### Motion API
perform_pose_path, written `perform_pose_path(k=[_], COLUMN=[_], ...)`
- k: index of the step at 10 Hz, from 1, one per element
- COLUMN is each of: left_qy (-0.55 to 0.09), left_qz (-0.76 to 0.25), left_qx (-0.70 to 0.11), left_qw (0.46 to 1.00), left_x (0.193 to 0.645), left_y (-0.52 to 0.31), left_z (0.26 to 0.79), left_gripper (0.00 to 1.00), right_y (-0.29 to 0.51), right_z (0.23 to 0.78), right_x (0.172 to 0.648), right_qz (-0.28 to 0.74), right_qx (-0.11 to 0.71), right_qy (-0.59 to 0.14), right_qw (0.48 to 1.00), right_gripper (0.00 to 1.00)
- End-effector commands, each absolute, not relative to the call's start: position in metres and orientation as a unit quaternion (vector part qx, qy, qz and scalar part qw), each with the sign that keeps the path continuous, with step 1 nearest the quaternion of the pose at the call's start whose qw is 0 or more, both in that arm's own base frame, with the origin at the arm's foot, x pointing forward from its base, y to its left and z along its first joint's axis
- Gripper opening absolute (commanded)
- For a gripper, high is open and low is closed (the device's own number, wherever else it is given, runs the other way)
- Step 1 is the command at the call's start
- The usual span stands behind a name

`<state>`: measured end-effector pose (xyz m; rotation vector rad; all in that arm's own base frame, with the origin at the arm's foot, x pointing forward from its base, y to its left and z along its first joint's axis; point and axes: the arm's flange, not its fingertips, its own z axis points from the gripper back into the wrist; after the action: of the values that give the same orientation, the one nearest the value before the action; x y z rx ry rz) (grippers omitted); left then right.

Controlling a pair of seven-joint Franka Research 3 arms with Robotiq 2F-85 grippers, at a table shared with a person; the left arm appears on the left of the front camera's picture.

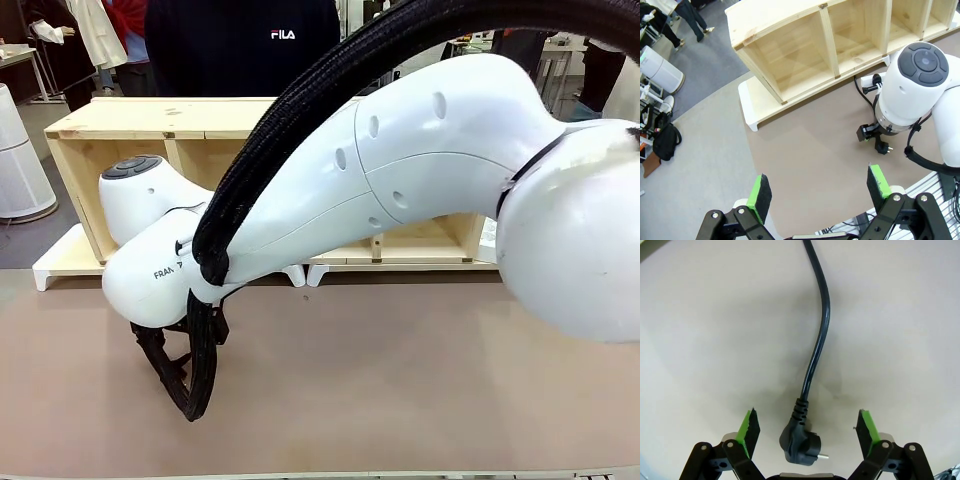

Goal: Perform cable management.
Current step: When the cord part of the Power Cable appears at the lower middle area of the table and stops, grasp the cord part of the Power Cable.

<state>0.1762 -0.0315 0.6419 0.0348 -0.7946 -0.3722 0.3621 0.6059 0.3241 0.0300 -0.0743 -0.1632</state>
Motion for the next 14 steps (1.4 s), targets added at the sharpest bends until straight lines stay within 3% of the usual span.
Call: perform_pose_path(k=[1,5,8,14], left_qy=[-0.384,-0.384,-0.384,-0.384], left_qz=[-0.181,-0.181,-0.181,-0.181], left_qx=[0.016,0.016,0.016,0.016], left_qw=[0.905,0.905,0.905,0.905], left_x=[0.176,0.176,0.176,0.176], left_y=[-0.031,-0.031,-0.031,-0.031], left_z=[0.641,0.641,0.641,0.641], left_gripper=[1.0,1.0,1.0,1.0], right_y=[0.614,0.615,0.618,0.625], right_z=[0.322,0.319,0.32,0.311], right_x=[0.362,0.362,0.362,0.364], right_qz=[-0.073,-0.038,-0.022,-0.058], right_qx=[-0.018,-0.03,-0.031,0.031], right_qy=[-0.043,-0.024,-0.037,-0.019], right_qw=[0.996,0.999,0.999,0.998], right_gripper=[1.0,1.0,0.83,0.83])
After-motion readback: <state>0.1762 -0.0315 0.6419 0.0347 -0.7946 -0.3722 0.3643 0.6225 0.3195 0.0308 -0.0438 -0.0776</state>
